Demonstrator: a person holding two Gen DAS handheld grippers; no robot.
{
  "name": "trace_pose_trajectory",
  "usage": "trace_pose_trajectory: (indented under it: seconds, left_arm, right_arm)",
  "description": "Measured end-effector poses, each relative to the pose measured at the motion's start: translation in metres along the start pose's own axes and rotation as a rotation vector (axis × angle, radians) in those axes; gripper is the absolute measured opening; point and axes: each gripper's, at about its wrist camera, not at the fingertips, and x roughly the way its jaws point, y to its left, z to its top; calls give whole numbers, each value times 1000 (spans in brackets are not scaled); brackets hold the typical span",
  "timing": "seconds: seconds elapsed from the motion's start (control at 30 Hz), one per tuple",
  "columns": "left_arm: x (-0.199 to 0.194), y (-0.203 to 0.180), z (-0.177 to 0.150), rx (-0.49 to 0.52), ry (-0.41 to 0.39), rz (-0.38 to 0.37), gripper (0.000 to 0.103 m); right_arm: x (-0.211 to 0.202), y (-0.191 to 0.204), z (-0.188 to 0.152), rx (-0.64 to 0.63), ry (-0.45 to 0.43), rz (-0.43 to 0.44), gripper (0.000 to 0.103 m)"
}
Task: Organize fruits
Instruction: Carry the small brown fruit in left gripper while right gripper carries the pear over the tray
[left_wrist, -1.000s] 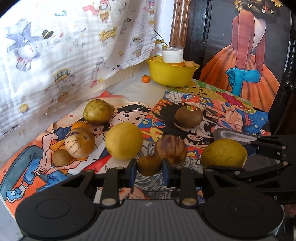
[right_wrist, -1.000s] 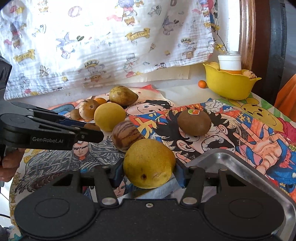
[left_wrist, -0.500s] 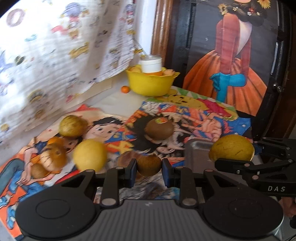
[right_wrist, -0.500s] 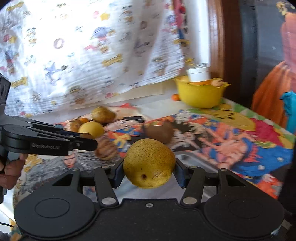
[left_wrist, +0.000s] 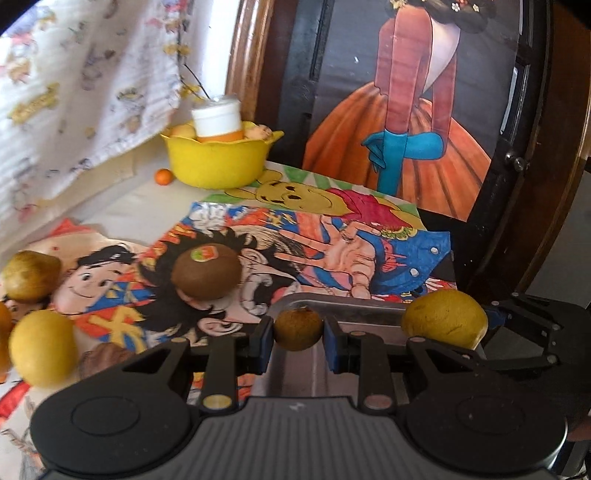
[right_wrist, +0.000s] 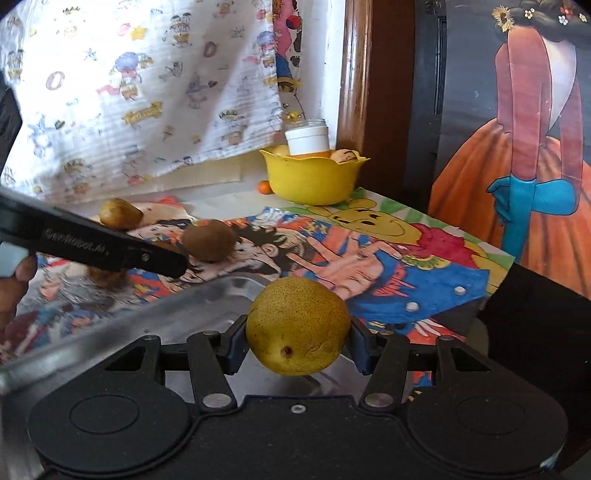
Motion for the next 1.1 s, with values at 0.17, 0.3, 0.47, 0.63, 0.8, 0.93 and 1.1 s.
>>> trace_pose_trajectory:
  seconds: [0.17,0.3,0.47,0.63,0.8,0.93,1.1]
  left_arm:
    - [17,-3,-4,5,31,-14,31]
    - [25,-8,-9,25,54,-22,31]
    - [29,-6,-12,23,67,-15,31]
    - [32,-6,-14,27,80,-12,32]
    - [34,-6,-17,21,92,-16,31]
    - [33,-6,-17,14,93,-17,32]
    - [28,-4,-17,-9,88,-18,35]
  right_arm:
    - [4,-4,-8,-15,-6,-15,56]
    - [6,-6,-12,-9,-7,-18,56]
    - [7,-6,-18,-12,-10,-23,56]
    - [7,-4,-19,-20,-13,-29,57]
    - [5,-3,-22,-17,-11,-34,57]
    - [3,-2,-24,-25,-12,-34,57]
    - [1,-2,-24,-28,-15,-37,58]
